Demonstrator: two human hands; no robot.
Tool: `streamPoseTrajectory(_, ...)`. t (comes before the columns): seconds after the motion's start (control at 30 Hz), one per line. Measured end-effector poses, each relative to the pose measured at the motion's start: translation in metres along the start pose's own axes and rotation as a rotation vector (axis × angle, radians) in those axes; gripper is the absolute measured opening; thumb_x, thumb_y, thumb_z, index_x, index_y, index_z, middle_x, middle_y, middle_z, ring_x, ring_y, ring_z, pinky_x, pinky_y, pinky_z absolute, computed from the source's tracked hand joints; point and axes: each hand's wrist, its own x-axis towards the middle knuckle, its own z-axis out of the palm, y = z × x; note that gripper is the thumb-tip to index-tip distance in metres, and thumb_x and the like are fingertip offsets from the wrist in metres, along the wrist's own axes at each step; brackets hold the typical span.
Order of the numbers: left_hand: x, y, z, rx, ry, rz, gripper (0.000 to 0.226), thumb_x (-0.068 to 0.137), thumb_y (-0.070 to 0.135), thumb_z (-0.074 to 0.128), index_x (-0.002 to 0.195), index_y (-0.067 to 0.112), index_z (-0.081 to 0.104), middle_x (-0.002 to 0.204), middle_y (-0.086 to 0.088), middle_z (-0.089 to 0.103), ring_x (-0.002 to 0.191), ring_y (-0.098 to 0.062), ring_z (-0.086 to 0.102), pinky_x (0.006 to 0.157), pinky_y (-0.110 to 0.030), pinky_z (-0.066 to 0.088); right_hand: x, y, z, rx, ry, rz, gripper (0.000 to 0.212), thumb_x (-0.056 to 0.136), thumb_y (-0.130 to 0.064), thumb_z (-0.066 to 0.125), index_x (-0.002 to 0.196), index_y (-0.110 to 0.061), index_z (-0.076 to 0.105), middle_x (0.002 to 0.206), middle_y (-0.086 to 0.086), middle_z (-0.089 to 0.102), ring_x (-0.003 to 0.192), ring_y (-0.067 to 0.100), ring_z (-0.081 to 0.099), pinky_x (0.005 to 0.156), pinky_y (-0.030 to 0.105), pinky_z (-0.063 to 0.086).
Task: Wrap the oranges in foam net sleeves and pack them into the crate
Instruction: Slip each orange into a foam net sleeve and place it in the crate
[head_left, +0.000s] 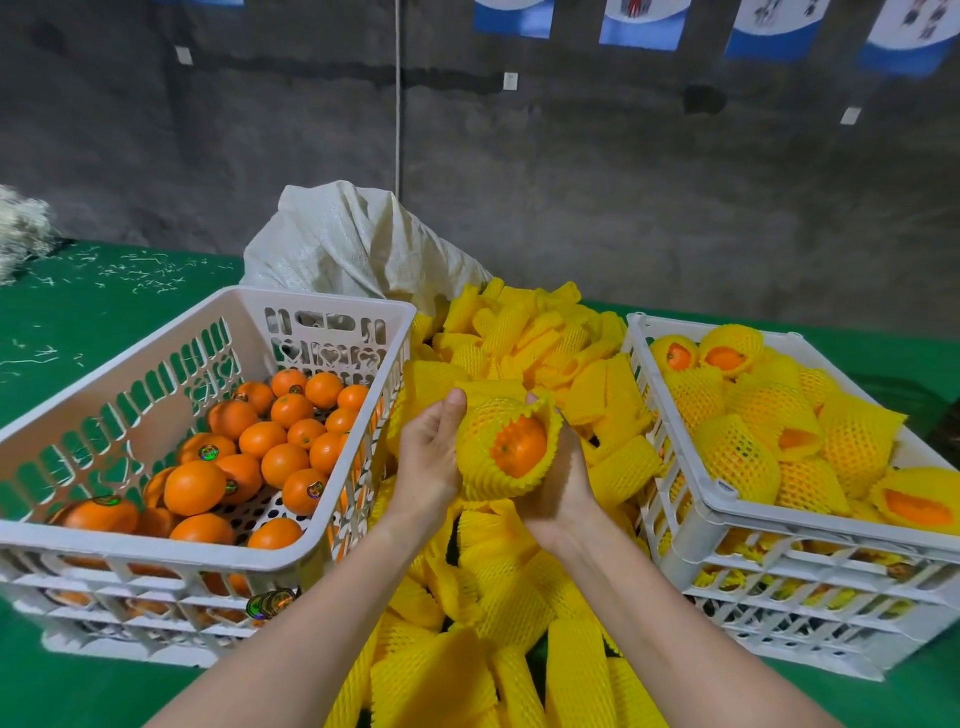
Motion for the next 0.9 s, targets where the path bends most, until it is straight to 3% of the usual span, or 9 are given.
streamPoseTrajectory(0.13, -0.002, 0.007, 0.005, 0.048, 0.031, 0.03, 0.061, 0.086, 0.037, 0.043, 0.085, -0.023, 0.053, 0.077, -0.023, 0.051, 0.075, -0.028, 0.047, 0.065, -0.039, 0.039, -0.001, 0.0, 0.0, -0.028, 0.02, 0.0, 0.03, 0.096, -0.035, 0.037, 0.109, -0.016, 0.055, 0.096, 0.01, 0.063, 0.086, 0.024, 0.06, 0.074, 0.037, 0.048)
streamPoseTrajectory(0.27, -0.002, 0.008, 0.002, 0.115, 0.032, -0.087, 0.051, 0.083, 0.046, 0.044, 0.086, -0.004, 0.058, 0.079, -0.02, 0.054, 0.077, -0.027, 0.051, 0.067, -0.039, 0.042, -0.005, -0.005, -0.001, -0.128, -0.016, -0.032, 0.035, 0.096, -0.029, 0.038, 0.076, -0.02, 0.066, 0.068, -0.003, 0.07, 0.069, 0.014, 0.065, 0.064, 0.029, 0.051)
streamPoseTrajectory(0.37, 0.002, 0.008, -0.008, 0.057, -0.089, -0.471, 0.061, 0.085, 0.059, 0.044, 0.118, 0.009, 0.057, 0.118, -0.013, 0.063, 0.108, -0.028, 0.059, 0.095, -0.044, 0.047, -0.013, -0.016, 0.003, -0.365, 0.051, -0.224, 0.025, 0.093, -0.026, 0.046, 0.087, -0.012, 0.067, 0.081, 0.01, 0.066, 0.084, 0.013, 0.064, 0.071, 0.028, 0.048)
streamPoseTrajectory(0.4, 0.002, 0.01, -0.01, -0.028, -0.179, -0.612, 0.067, 0.084, 0.063, 0.043, 0.129, 0.014, 0.053, 0.129, -0.015, 0.059, 0.117, -0.034, 0.056, 0.1, -0.048, 0.044, -0.016, -0.02, 0.003, -0.518, 0.05, -0.339, 0.026, 0.09, -0.029, 0.048, 0.091, -0.007, 0.061, 0.116, 0.016, 0.037, 0.08, 0.012, 0.059, 0.07, 0.028, 0.043)
streamPoseTrajectory(0.43, 0.001, 0.013, -0.011, -0.121, -0.261, -0.721, 0.07, 0.082, 0.065, 0.043, 0.133, 0.019, 0.051, 0.132, -0.018, 0.057, 0.118, -0.039, 0.055, 0.097, -0.052, 0.047, -0.018, -0.021, 0.0, -0.685, 0.014, -0.437, 0.027, 0.085, -0.034, 0.045, 0.089, -0.009, 0.055, 0.083, -0.013, 0.035, 0.072, 0.01, 0.052, 0.067, 0.028, 0.037)
streamPoseTrajectory(0.53, -0.002, 0.02, -0.008, -0.332, -0.353, -0.856, 0.065, 0.075, 0.062, 0.053, 0.124, 0.021, 0.058, 0.112, -0.018, 0.068, 0.094, -0.036, 0.068, 0.072, -0.045, 0.057, -0.02, -0.023, -0.007, -1.021, -0.033, -0.577, 0.014, 0.08, -0.037, 0.036, 0.087, -0.025, 0.039, 0.077, -0.008, 0.041, 0.072, 0.001, 0.04, 0.064, 0.021, 0.031)
streamPoseTrajectory(0.63, -0.003, 0.023, -0.006, -0.352, -0.397, -0.858, 0.058, 0.073, 0.054, 0.06, 0.116, 0.016, 0.062, 0.097, -0.019, 0.071, 0.078, -0.033, 0.071, 0.059, -0.039, 0.057, -0.019, -0.025, -0.015, -1.087, -0.11, -0.67, 0.004, 0.083, -0.031, 0.035, 0.08, -0.028, 0.034, 0.063, -0.008, 0.031, 0.057, 0.005, 0.036, 0.054, 0.023, 0.024)
streamPoseTrajectory(0.8, -0.001, 0.024, -0.005, -0.188, -0.447, -0.818, 0.061, 0.055, 0.044, 0.074, 0.108, 0.015, 0.064, 0.09, -0.015, 0.073, 0.077, -0.031, 0.072, 0.059, -0.039, 0.057, -0.019, -0.032, -0.023, -1.155, -0.199, -0.794, 0.008, 0.079, -0.037, 0.03, 0.082, -0.031, 0.035, 0.06, -0.011, 0.029, 0.051, 0.005, 0.036, 0.05, 0.018, 0.023)
streamPoseTrajectory(0.9, -0.002, 0.025, 0.0, -0.143, -0.439, -0.764, 0.06, 0.052, 0.043, 0.075, 0.105, 0.016, 0.065, 0.086, -0.011, 0.074, 0.074, -0.027, 0.072, 0.058, -0.036, 0.055, -0.021, -0.032, -0.024, -1.096, -0.169, -0.762, 0.018, 0.08, -0.042, 0.034, 0.096, -0.034, 0.038, 0.082, -0.003, 0.052, 0.071, 0.006, 0.052, 0.062, 0.022, 0.041)
